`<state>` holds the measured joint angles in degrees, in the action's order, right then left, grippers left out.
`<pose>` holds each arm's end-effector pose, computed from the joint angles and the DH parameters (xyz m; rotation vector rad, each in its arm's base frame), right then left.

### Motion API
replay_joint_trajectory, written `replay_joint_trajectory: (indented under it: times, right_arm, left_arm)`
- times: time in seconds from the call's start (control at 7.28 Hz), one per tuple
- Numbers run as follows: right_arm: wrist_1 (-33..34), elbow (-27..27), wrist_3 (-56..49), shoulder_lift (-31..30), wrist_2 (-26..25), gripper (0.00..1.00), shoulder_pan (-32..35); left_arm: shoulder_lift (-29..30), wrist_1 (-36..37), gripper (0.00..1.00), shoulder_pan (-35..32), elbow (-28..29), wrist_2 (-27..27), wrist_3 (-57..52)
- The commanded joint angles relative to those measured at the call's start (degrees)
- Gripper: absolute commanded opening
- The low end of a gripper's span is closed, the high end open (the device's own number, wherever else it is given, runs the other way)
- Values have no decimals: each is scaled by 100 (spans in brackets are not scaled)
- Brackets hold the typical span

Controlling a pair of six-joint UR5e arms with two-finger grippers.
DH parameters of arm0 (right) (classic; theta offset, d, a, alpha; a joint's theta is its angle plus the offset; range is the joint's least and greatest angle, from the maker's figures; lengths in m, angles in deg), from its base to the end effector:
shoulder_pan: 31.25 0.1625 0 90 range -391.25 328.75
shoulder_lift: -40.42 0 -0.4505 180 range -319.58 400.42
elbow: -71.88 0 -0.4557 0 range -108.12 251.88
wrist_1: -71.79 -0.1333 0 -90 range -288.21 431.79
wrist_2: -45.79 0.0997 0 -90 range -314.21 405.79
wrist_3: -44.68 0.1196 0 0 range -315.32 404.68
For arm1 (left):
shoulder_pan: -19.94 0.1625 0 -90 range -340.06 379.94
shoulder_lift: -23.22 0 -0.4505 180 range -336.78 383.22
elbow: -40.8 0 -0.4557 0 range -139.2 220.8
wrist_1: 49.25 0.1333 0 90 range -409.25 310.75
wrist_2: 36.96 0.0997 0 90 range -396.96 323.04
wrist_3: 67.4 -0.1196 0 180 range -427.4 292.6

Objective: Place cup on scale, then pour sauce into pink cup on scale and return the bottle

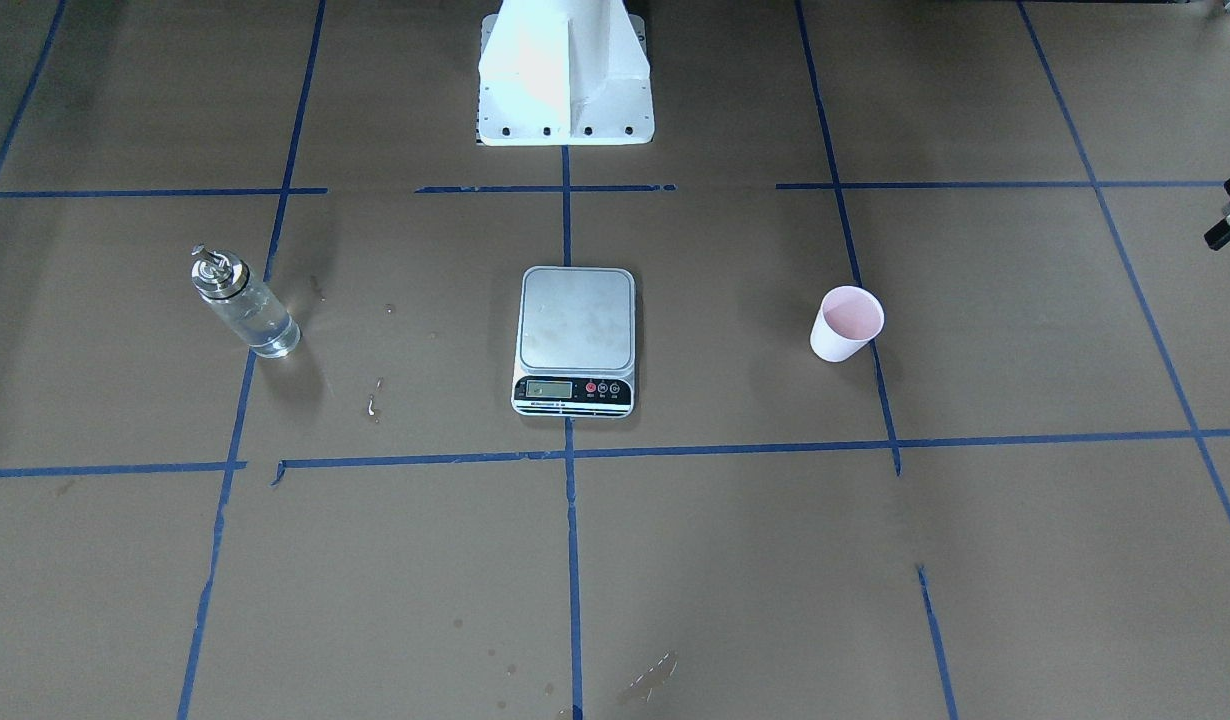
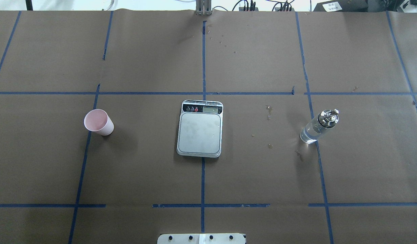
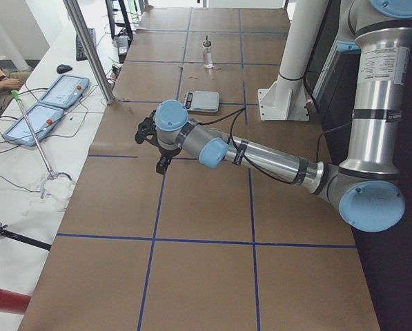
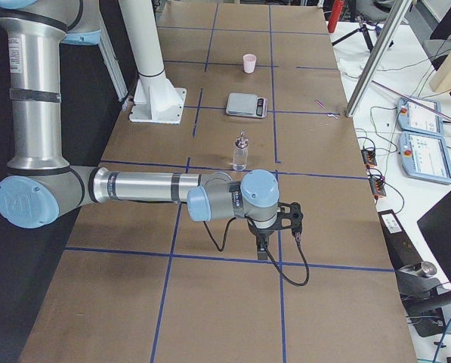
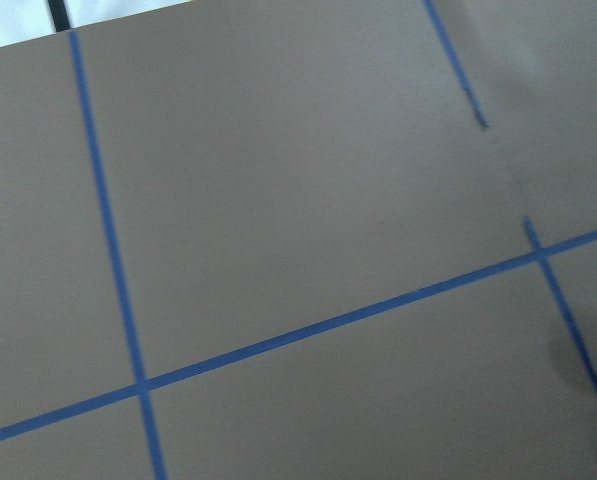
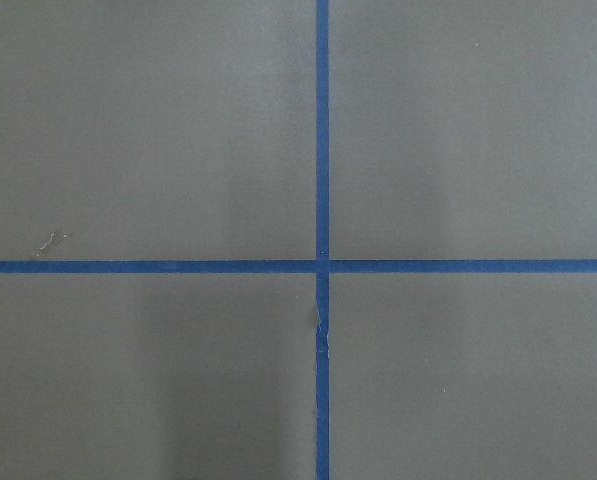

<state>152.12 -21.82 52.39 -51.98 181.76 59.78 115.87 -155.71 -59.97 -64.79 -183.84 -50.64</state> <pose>0.0572 -0.5495 0.6649 0.1342 -0.8090 0.0671 0.0677 -0.5697 0.4669 0.3154 1.0611 0.1961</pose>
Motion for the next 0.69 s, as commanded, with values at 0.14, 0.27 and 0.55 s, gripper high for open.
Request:
replay_joint_trajectory:
  times: [0.14,0.27,0.55]
  right_arm:
    - [-26,45,20,-41,-17,100,-15]
    - [-35,54,20,-32,-26,100,-49]
    - [-18,36,37,-32,44,100,-85]
  left_arm:
    - [569,3,100,1272,-365,682,2570]
    - [570,3,100,1615,-505,1226,3091]
    - [579,3,100,2747,-568,2693,4296]
